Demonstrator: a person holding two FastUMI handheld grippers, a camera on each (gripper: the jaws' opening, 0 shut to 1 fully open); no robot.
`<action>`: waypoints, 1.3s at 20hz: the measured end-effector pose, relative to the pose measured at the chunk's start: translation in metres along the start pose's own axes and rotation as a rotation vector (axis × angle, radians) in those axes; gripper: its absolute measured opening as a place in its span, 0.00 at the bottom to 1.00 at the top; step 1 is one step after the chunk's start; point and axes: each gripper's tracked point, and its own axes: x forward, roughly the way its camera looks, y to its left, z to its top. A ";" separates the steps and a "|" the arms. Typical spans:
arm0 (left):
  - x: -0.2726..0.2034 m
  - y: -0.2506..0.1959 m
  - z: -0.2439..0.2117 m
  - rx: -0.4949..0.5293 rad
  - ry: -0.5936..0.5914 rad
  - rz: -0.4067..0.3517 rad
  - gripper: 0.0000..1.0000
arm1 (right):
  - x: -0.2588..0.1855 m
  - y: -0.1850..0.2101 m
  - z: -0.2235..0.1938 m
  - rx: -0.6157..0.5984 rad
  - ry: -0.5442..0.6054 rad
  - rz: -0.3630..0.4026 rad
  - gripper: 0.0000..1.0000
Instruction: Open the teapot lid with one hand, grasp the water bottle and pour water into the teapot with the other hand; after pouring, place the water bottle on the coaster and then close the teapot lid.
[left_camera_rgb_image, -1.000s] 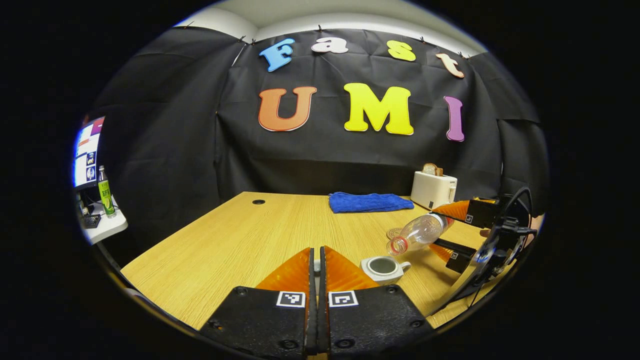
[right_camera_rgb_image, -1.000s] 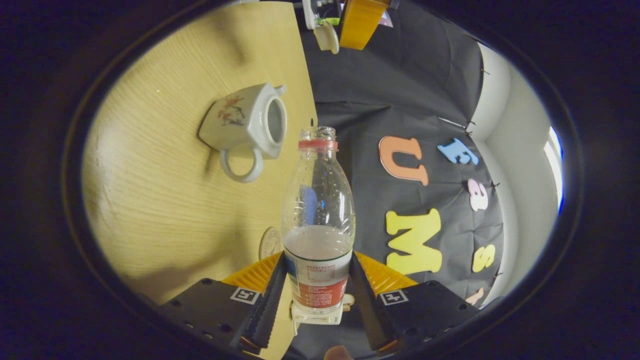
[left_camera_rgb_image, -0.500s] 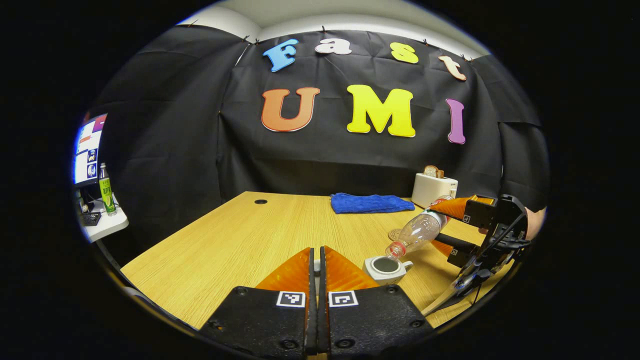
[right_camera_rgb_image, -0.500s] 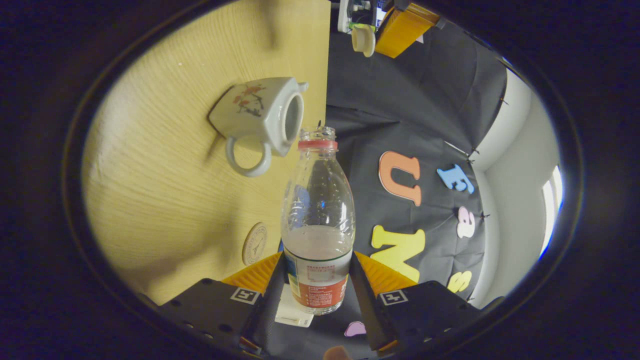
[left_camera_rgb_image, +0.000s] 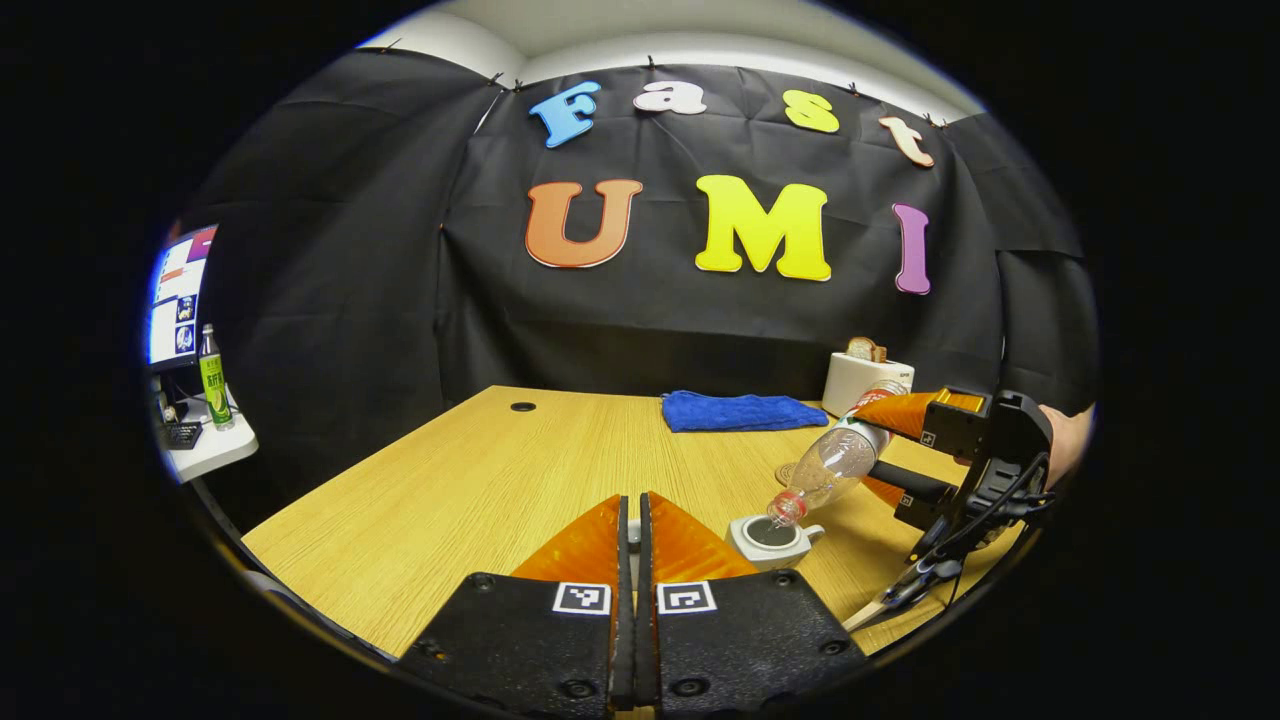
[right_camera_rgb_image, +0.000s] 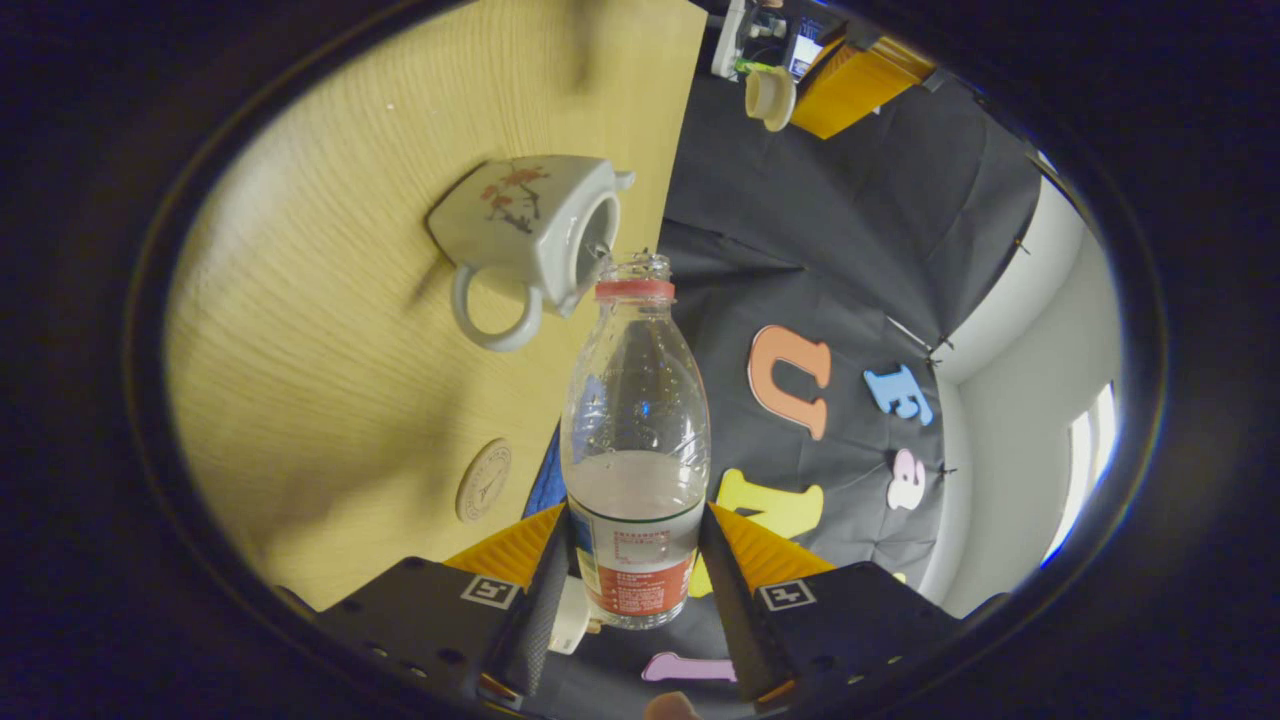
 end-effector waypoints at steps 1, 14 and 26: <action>-0.001 0.000 0.000 -0.001 -0.001 -0.001 0.03 | 0.001 0.000 0.000 -0.015 0.000 -0.007 0.72; -0.001 -0.001 -0.002 0.002 0.000 -0.004 0.03 | 0.002 -0.014 -0.001 -0.150 -0.029 -0.053 0.71; -0.001 -0.001 0.000 0.001 -0.003 -0.004 0.03 | 0.004 -0.029 -0.002 -0.204 -0.045 -0.092 0.72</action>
